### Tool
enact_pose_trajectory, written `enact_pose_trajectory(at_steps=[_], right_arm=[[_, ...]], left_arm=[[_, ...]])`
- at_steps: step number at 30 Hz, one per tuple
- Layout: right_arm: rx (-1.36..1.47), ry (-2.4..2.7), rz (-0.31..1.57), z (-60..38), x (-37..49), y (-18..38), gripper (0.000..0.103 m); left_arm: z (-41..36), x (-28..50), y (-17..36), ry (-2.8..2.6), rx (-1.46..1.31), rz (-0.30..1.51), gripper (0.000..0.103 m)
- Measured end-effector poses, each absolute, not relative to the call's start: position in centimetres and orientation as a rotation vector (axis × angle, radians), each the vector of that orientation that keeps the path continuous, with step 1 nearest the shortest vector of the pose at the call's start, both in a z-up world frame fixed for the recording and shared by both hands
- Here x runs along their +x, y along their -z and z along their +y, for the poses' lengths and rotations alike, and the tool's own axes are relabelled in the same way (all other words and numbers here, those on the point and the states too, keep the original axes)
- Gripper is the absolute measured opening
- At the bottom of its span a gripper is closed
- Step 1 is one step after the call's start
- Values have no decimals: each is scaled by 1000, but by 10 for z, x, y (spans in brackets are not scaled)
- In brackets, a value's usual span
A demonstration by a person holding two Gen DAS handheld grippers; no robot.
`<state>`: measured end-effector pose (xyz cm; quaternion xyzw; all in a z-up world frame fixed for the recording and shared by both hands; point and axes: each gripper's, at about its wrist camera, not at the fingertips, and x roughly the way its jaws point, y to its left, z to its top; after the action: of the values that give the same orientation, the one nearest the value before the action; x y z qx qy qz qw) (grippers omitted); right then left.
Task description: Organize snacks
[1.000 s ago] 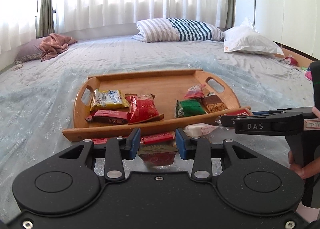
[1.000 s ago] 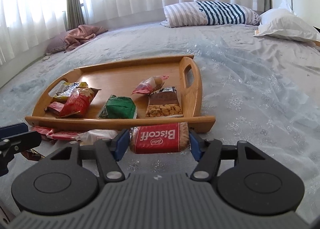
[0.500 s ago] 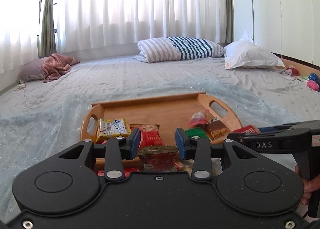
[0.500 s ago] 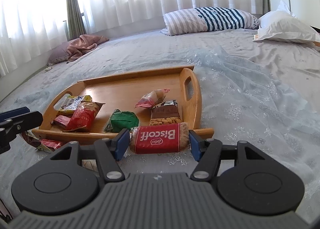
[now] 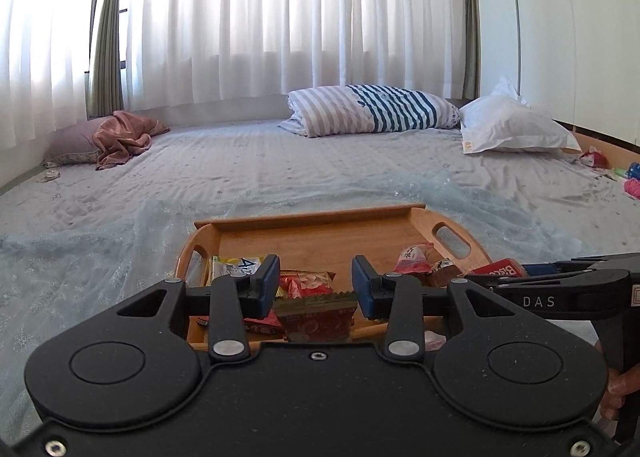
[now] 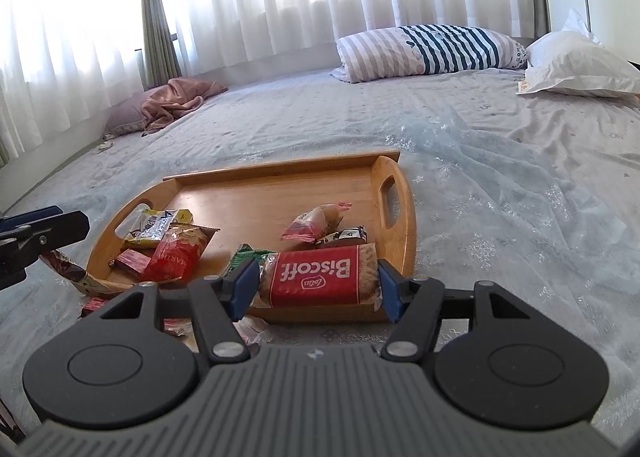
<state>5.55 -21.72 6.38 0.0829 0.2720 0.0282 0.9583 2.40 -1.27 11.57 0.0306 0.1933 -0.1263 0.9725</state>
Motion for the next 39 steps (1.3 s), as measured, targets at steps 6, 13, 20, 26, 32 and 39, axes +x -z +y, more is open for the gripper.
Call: enact_pose_trajectory(at_steps=[6, 13, 20, 26, 32, 39], right_arm=[[167, -74, 573, -215, 57, -60, 65], [175, -91, 613, -212, 55, -50, 65], [180, -94, 620, -212, 51, -47, 65], [179, -91, 621, -215, 50, -47, 65], [187, -95, 618, -213, 48, -47, 65], [192, -101, 617, -214, 47, -48, 65]], left_arm=[[-6, 13, -100, 230, 95, 442, 75], [-10, 3, -44, 226, 154, 688, 73], [-14, -15, -35, 270, 177, 737, 76], [-5, -24, -34, 341, 220, 727, 81], [-5, -18, -36, 342, 198, 733, 37], [-5, -11, -39, 349, 130, 734, 31]])
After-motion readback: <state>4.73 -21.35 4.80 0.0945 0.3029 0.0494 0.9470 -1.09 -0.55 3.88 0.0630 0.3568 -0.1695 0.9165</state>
